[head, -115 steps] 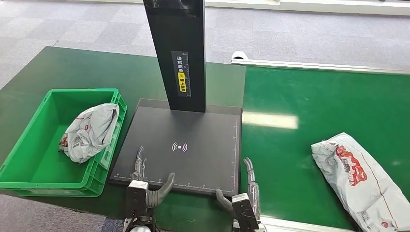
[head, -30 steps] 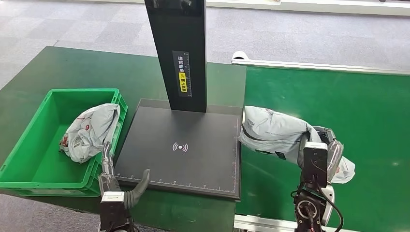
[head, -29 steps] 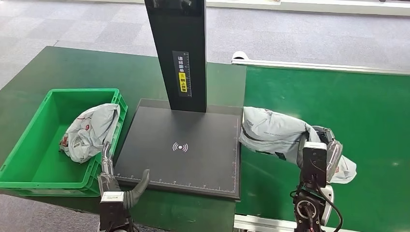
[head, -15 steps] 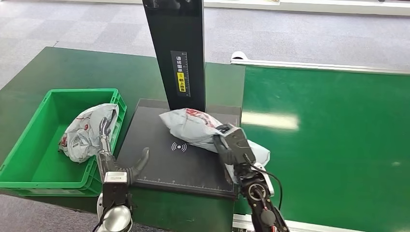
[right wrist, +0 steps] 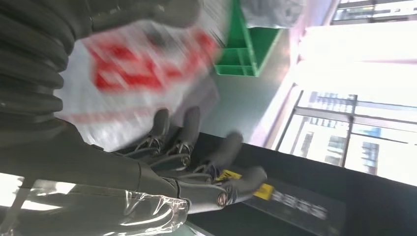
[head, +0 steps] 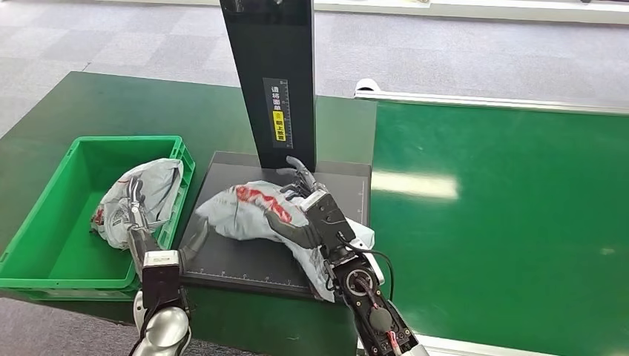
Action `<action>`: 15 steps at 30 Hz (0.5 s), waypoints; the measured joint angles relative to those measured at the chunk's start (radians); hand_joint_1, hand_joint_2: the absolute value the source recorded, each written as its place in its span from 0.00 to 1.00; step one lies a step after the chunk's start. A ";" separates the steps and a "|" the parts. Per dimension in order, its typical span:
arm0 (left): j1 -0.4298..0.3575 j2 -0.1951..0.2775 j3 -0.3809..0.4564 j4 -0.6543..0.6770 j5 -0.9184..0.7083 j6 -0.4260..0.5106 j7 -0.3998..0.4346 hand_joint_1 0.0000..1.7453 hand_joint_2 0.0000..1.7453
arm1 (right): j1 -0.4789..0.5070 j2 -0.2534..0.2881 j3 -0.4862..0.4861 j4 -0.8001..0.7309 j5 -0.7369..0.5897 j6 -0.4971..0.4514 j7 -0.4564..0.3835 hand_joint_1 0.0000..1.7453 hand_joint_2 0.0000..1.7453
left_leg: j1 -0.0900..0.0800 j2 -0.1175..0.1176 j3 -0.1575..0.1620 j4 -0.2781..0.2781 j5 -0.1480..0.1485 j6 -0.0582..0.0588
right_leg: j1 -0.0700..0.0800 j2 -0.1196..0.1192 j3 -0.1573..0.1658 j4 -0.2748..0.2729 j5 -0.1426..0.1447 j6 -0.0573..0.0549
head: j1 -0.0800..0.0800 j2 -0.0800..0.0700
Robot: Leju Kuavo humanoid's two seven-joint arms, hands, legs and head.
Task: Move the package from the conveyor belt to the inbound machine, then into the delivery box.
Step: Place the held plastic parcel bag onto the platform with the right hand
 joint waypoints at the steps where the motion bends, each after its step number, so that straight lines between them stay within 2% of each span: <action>1: -0.001 0.000 0.001 -0.001 -0.001 0.000 0.000 0.00 1.00 | 0.000 0.000 0.001 -0.011 -0.005 0.003 -0.003 0.00 1.00 | 0.000 0.000 0.000 0.000 0.000 0.000 | 0.000 0.000 0.000 0.000 0.000 0.000 | 0.000 0.000; 15: -0.002 0.000 0.009 -0.008 -0.007 0.000 0.000 0.00 1.00 | 0.001 -0.001 0.006 -0.059 -0.011 0.006 -0.008 0.00 1.00 | 0.000 0.000 0.000 0.000 0.000 0.000 | 0.000 0.000 0.000 0.000 0.000 0.000 | 0.000 0.000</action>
